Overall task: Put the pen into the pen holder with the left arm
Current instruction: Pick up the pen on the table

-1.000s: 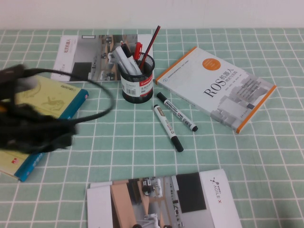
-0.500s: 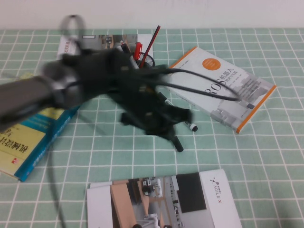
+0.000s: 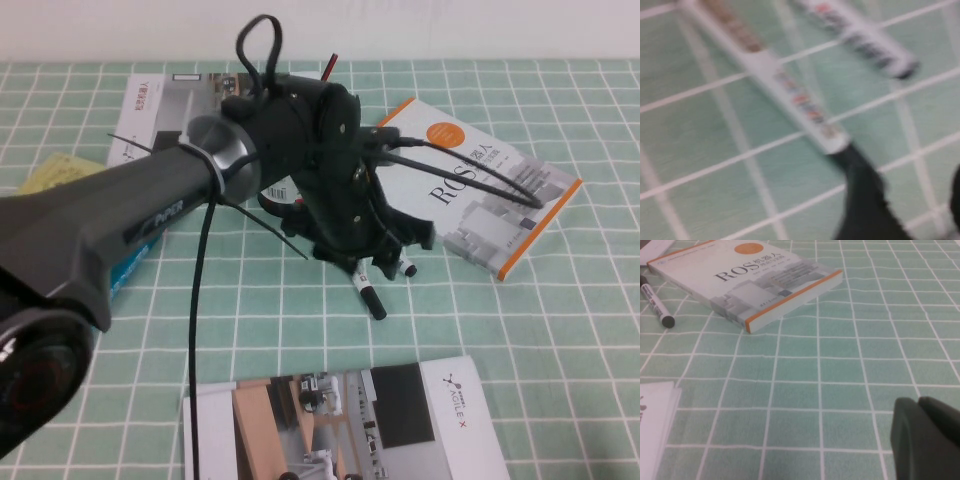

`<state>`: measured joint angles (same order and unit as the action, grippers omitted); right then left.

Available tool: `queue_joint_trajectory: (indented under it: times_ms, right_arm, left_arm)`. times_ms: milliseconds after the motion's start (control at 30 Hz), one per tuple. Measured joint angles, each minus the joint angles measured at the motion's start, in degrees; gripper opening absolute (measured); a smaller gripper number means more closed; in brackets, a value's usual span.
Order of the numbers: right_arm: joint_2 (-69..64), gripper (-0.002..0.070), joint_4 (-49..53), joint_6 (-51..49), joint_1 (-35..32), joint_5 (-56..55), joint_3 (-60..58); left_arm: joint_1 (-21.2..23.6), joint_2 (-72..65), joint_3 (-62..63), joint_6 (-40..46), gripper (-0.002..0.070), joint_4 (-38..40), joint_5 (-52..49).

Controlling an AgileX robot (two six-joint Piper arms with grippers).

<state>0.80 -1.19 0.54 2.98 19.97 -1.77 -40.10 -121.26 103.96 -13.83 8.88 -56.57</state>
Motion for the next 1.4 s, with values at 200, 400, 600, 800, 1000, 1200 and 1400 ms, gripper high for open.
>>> queue_joint_trajectory:
  times_ms: [200, 400, 600, 800, 1000, 1200, 1400]
  right_arm:
    - [0.00, -0.0020, 0.00, 0.00, 0.00, 0.00, 0.00]
    - [0.00, -0.0020, 0.00, 0.00, 0.00, 0.00, 0.00]
    - [0.00, -0.0020, 0.00, 0.00, 0.00, 0.00, 0.00]
    - [0.00, -0.0020, 0.00, 0.00, 0.00, 0.00, 0.00]
    - [0.00, -0.0020, 0.00, 0.00, 0.00, 0.00, 0.00]
    - [0.00, -0.0020, 0.00, 0.00, 0.00, 0.00, 0.00]
    - [0.00, -0.0020, 0.00, 0.00, 0.00, 0.00, 0.00]
  left_arm:
    - [0.45, -1.35, 0.08, -15.31, 0.0405, -7.29, 0.48]
    - [0.71, -4.85, 2.43, -19.79, 0.0410, -8.22, 1.64]
    - [0.71, -7.84, 5.84, -20.93, 0.0387, -8.22, 1.13]
    - [0.71, -10.41, 8.98, -21.01, 0.0376, -8.37, -2.57]
    - [0.71, -11.43, 11.07, -20.47, 0.0267, -9.21, -6.83]
    - [0.71, -11.43, 11.11, -16.10, 0.0139, -9.77, -11.62]
    - [0.59, -11.43, 11.20, -8.07, 0.0118, -10.54, -11.76]
